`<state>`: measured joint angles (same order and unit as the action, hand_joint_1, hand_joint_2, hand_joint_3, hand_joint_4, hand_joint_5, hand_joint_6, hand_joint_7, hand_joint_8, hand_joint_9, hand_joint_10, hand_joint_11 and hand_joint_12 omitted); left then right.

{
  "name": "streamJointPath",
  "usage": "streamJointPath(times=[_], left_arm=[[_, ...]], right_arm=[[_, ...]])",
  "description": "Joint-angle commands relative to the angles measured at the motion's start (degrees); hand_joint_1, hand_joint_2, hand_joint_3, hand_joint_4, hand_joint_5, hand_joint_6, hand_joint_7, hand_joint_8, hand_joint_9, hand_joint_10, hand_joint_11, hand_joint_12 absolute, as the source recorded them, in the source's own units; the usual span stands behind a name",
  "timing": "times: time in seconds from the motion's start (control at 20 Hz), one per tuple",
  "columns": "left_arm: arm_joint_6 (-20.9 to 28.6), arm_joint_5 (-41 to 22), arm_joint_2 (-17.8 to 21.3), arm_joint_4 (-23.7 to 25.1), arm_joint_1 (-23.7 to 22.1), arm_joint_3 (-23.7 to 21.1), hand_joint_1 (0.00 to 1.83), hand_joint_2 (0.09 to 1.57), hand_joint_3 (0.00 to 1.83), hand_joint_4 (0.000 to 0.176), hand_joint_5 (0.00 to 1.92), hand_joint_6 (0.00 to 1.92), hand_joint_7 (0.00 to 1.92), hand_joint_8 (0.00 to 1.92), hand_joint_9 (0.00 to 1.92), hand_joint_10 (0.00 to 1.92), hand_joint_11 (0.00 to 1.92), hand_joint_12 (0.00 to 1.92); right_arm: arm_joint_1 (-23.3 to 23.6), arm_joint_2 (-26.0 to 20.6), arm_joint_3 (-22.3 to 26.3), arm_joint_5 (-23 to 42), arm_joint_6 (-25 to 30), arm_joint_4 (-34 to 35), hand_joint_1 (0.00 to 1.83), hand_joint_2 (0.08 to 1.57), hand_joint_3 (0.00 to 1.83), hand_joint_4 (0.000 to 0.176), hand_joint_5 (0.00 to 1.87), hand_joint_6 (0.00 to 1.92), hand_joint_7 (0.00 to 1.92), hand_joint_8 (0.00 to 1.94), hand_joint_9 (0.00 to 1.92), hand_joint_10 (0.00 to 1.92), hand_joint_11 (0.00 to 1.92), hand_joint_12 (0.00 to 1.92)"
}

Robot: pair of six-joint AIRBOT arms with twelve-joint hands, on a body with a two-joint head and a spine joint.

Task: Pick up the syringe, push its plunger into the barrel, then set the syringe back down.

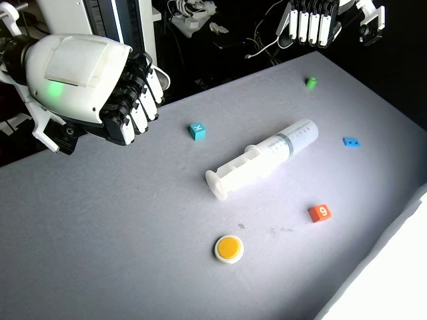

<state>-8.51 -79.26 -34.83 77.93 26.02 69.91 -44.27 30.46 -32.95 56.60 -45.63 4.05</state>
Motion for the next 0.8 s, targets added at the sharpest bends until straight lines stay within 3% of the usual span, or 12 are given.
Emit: streamJointPath(times=[0.0, 0.2, 0.35, 0.6, 0.75], left_arm=[[-0.08, -3.16, -0.14, -5.13, -0.29, -0.19, 0.00, 1.01, 0.03, 0.000, 0.00, 0.00, 0.00, 0.00, 0.00, 0.00, 0.00, 0.00], [-0.08, -2.98, -0.14, -5.17, -0.28, 0.11, 0.00, 0.99, 0.01, 0.000, 0.00, 0.00, 0.00, 0.00, 0.00, 0.00, 0.00, 0.00], [-0.10, -2.77, -0.10, -5.87, -0.47, -0.13, 0.48, 0.90, 0.00, 0.000, 0.00, 0.00, 0.00, 0.00, 0.00, 0.00, 0.00, 0.00], [-0.66, -2.83, -0.12, -5.94, -0.32, -0.62, 1.32, 0.96, 0.00, 0.000, 0.00, 0.00, 0.00, 0.00, 0.00, 0.00, 0.00, 0.00], [-2.03, -1.43, -0.02, -9.22, 1.10, -1.69, 1.35, 0.98, 0.01, 0.000, 0.00, 0.00, 0.00, 0.00, 0.00, 0.00, 0.00, 0.00]], right_arm=[[0.99, -0.06, 0.49, 6.27, -0.40, -0.71, 0.00, 1.07, 0.03, 0.000, 0.00, 0.00, 0.00, 0.00, 0.00, 0.00, 0.00, 0.00], [0.58, -0.02, 0.62, 6.71, 0.51, 0.55, 0.00, 1.07, 0.02, 0.000, 0.00, 0.00, 0.00, 0.00, 0.00, 0.00, 0.00, 0.00], [-1.13, 0.04, 0.89, 9.82, 1.73, 3.37, 0.00, 1.07, 0.02, 0.000, 0.00, 0.00, 0.00, 0.00, 0.00, 0.00, 0.00, 0.00], [-4.20, 0.00, 1.93, 13.35, 3.24, 7.59, 0.00, 1.09, 0.02, 0.000, 0.00, 0.00, 0.00, 0.00, 0.00, 0.00, 0.00, 0.00], [-4.95, -0.23, 2.20, 13.36, 3.10, 7.56, 0.00, 1.10, 0.02, 0.000, 0.00, 0.00, 0.00, 0.00, 0.00, 0.00, 0.00, 0.00]])
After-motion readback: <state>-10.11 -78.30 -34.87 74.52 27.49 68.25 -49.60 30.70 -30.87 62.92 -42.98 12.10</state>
